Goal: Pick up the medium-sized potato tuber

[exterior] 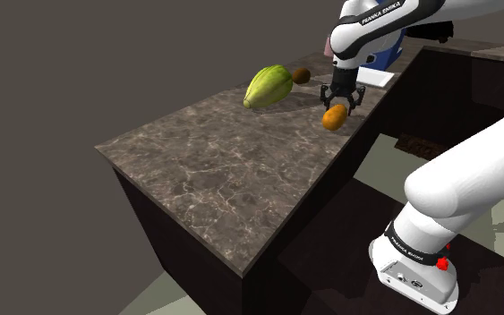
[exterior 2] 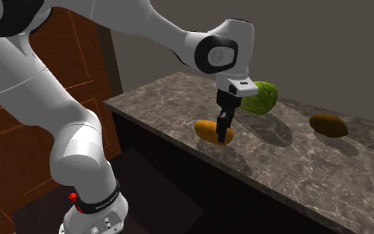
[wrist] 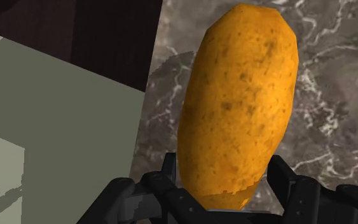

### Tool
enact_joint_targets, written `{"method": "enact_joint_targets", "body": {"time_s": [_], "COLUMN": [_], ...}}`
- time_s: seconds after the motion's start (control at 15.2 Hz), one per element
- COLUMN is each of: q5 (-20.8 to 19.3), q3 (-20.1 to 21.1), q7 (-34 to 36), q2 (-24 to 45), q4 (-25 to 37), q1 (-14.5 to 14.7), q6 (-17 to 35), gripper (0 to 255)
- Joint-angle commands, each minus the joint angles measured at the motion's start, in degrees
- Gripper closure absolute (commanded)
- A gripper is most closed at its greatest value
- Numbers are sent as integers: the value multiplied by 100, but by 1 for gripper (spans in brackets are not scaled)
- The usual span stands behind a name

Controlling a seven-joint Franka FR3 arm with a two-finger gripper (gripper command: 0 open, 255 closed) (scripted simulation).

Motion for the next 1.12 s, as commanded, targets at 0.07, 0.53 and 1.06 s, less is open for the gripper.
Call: {"method": "enact_joint_targets", "body": {"time_s": [0.07,0.53,1.06], "q5": [1,7,32], "q3": [1,6,26], "q7": [0,-10,-55], "q2": [4,-63,-238], "q4": [-1,92,562], "q1": [1,3,12], "q6": [3,-157,-800], "gripper": [255,255,255]}}
